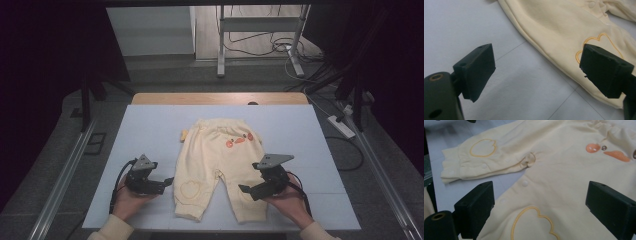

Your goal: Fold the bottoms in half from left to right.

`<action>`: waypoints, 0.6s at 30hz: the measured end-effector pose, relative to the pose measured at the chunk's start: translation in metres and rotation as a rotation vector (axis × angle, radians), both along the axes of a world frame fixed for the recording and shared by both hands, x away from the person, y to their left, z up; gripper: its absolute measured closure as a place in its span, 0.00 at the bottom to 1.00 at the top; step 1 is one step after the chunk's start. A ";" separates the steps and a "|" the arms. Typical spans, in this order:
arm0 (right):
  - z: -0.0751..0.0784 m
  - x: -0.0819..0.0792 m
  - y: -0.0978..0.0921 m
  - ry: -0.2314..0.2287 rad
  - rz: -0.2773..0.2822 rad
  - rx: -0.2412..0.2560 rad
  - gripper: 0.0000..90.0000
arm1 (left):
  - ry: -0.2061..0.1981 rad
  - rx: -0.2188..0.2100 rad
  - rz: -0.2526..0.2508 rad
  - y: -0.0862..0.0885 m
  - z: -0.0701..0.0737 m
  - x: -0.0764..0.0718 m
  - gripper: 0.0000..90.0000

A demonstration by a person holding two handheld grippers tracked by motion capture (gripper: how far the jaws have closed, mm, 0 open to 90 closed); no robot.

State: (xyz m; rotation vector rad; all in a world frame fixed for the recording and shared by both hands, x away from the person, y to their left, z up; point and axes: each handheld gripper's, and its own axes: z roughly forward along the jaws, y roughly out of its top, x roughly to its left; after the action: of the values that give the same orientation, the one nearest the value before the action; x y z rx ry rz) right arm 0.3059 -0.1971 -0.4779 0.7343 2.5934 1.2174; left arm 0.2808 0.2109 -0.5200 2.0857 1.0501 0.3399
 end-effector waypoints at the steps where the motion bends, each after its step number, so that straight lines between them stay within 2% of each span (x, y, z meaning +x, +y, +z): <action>1: 0.000 0.000 0.000 0.000 0.000 0.000 0.09 | 0.000 0.000 0.000 0.000 0.000 0.000 0.14; 18: -0.003 -0.004 0.046 0.012 0.100 -0.008 0.09 | 0.002 -0.002 -0.002 0.000 -0.001 0.001 0.14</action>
State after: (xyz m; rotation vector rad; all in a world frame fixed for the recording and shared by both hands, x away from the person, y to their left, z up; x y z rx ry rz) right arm 0.3022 -0.1514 -0.4806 0.6200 2.6724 1.2327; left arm 0.2815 0.2112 -0.5206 2.0858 1.0498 0.3356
